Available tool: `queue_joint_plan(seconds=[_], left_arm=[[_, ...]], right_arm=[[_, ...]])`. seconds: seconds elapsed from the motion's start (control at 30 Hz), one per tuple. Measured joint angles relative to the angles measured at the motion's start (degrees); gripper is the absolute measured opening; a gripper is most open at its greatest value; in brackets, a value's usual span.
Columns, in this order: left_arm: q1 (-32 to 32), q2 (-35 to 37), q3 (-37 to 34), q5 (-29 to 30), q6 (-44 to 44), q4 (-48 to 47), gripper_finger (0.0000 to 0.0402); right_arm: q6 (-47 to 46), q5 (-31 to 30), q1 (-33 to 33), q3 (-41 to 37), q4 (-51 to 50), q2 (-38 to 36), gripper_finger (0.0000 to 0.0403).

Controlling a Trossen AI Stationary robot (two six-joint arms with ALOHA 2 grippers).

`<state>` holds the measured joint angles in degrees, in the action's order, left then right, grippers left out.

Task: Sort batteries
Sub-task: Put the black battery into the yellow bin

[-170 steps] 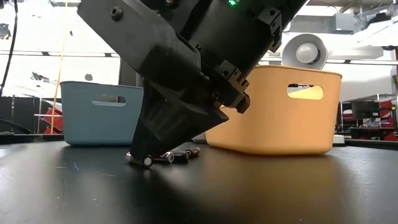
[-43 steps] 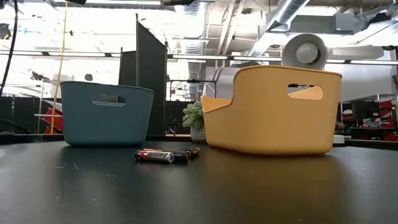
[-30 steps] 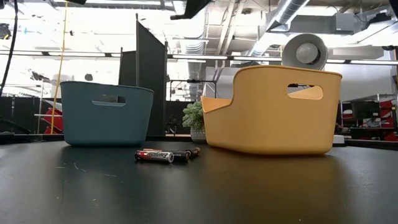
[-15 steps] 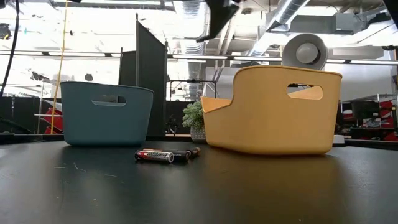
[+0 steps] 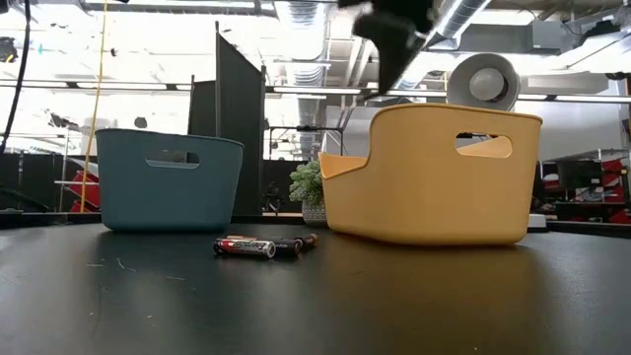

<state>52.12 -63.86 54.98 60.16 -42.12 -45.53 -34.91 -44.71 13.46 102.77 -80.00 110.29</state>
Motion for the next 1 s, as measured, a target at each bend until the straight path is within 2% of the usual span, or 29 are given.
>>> queue_joint_plan(seconds=[0.27,0.43,0.6,0.77,1.0], left_arm=[[0.0,0.0,0.0,0.0,0.3,0.0,0.0184],[-0.5,0.0,0.0,0.4,0.4,0.0,0.0184],[-2.6,0.0,0.0,0.4,0.5,0.0,0.0184],[-4.4,0.0,0.0,0.4,0.2,0.0,0.0184],[-4.8,-2.1,0.0,0.6,2.3,0.0,0.0184]], right_arm=[[-4.1,1.0,1.2,-31.5,28.9,-18.8,0.0008],[-5.5,3.8,-1.0,-42.7,38.5,-26.0,0.0008],[-5.7,7.3,-5.4,-46.3,43.2,-27.4,0.0008],[-1.9,8.0,-7.6,-46.3,49.9,-24.6,0.0008],[3.4,12.8,-9.5,-46.3,54.6,-20.4,0.0008]])
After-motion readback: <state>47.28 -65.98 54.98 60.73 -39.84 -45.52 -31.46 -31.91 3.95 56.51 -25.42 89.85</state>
